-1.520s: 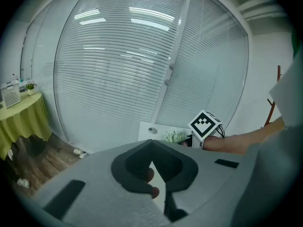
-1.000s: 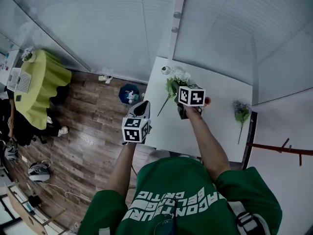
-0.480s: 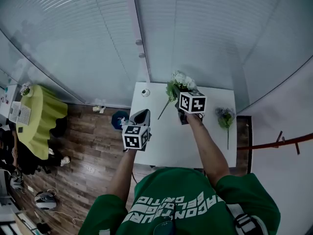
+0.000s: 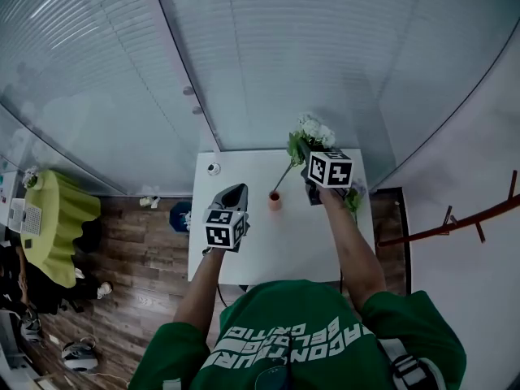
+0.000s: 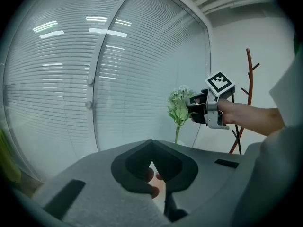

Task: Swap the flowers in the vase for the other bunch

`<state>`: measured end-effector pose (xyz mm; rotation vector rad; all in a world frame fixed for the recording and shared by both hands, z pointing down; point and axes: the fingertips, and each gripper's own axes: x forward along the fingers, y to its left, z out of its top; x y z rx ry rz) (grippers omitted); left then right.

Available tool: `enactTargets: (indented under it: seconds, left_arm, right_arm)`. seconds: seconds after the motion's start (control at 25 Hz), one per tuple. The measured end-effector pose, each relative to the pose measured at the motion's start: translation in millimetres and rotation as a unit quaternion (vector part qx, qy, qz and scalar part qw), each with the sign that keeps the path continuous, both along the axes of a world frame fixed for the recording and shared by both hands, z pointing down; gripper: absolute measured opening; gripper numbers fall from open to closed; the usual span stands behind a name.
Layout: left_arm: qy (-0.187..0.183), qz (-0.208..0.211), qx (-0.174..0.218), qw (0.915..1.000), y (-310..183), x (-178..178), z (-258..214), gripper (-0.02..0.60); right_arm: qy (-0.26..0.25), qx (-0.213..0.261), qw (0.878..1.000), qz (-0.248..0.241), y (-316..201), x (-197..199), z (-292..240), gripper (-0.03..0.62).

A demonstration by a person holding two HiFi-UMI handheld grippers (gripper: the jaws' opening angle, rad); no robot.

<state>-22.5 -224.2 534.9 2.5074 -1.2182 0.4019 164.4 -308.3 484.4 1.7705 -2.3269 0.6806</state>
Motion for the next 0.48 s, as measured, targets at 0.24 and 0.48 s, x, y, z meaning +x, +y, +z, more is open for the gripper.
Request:
enactTargets:
  seconds: [0.24,0.48]
  left_arm:
    - [0.001,0.02,0.005,0.9998,-7,36,-4,0.0]
    - [0.0,0.024,0.004,0.9997,-8,47,-2,-0.002]
  right_arm:
    - [0.008,0.009,1.0,0.021,1,47,-9,0.078]
    - [0.019,0.015,0.999,0.021,-1,54,-11,0.078]
